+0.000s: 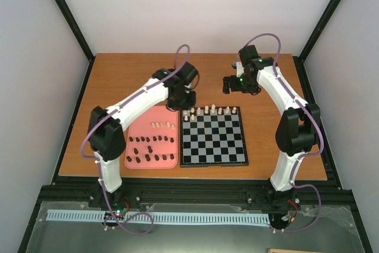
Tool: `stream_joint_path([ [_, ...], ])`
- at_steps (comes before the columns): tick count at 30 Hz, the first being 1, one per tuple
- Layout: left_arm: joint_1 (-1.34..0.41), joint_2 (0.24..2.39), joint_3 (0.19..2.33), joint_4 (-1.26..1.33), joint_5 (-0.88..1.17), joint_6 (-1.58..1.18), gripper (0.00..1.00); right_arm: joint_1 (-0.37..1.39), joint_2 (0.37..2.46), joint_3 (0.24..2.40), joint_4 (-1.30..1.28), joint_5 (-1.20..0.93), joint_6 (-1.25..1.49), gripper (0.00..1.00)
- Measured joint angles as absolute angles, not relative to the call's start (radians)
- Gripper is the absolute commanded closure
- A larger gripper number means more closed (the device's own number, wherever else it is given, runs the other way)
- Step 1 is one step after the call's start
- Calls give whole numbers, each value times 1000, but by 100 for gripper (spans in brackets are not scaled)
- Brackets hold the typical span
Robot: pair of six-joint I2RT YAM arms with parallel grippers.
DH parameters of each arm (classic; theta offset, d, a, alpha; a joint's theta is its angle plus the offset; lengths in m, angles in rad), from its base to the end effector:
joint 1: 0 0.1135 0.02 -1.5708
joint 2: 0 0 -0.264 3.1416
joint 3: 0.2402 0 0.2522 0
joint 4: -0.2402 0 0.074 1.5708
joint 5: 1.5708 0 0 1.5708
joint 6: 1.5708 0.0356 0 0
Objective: Set up the chess pieces on the board
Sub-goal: Place the chess piece on the chessboard.
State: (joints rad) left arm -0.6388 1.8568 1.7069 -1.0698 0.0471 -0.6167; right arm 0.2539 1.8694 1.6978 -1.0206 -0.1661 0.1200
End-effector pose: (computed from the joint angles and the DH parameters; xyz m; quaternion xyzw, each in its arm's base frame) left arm 0.3067 -0.2299 0.2866 0.0150 0.9843 -0.1213 0.1277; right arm 0.3756 0.1036 0.2817 -0.0810 0.9755 0.1149 0.1691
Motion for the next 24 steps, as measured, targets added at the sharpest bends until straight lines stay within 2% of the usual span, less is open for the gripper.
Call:
stream_joint_path([
  [8, -756, 2032, 1874, -1134, 44, -594, 93, 253, 1869, 1703, -1020, -165, 120, 0],
  [17, -765, 2171, 1951, -1153, 8, -571, 93, 253, 1869, 1703, -1020, -161, 120, 0],
  [24, -765, 2201, 1961, -1151, -11, -563, 93, 253, 1869, 1703, -1020, -161, 120, 0],
])
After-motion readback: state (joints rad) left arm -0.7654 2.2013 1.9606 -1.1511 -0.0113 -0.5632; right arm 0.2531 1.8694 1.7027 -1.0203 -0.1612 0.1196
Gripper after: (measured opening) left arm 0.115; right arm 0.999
